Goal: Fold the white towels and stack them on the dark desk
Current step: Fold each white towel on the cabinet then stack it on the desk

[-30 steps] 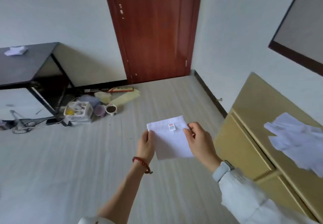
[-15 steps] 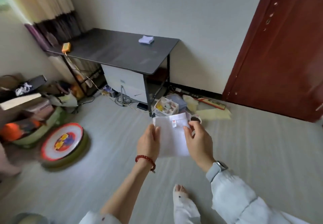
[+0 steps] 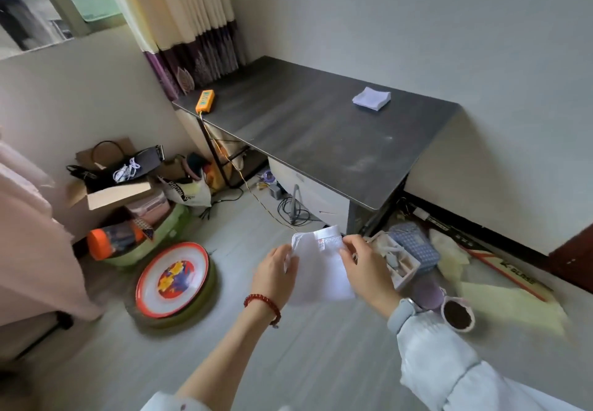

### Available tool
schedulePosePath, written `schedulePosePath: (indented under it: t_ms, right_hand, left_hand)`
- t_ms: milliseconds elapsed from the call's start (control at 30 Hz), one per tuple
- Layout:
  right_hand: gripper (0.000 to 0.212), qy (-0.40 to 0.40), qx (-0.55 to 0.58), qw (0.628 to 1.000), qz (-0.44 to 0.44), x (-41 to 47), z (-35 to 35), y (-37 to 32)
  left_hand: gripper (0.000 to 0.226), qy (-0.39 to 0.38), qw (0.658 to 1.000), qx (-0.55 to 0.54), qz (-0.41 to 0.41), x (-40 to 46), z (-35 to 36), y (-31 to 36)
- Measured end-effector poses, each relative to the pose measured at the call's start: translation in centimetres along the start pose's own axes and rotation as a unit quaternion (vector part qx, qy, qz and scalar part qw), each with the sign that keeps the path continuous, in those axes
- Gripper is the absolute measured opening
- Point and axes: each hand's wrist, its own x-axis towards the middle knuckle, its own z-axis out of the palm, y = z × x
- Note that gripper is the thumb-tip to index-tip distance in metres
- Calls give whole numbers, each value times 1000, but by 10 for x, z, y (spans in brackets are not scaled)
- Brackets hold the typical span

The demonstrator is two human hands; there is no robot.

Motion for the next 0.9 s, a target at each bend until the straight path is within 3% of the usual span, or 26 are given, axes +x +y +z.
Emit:
schedulePosePath:
  t_ms: [167, 400, 667, 767, 900]
  right_hand:
    - [15, -53, 18, 998, 35, 125, 44, 4]
    - [14, -35, 63, 990, 125, 322, 83, -3]
    - [9, 40, 74, 968, 237, 470, 49, 32]
    - [7, 60, 68, 961, 262, 514, 35, 57]
    - [4, 116, 67, 955, 266, 591, 11, 90]
  left_hand:
    - [14, -11, 999, 34, -12, 128, 1, -30]
    - [11, -62, 998, 3, 13, 354, 3, -46]
    - [22, -239, 968, -24, 77, 556, 55, 17]
    - [25, -262, 960, -42, 84, 607, 86, 44]
    - [27, -238, 965, -75, 82, 685, 129, 87]
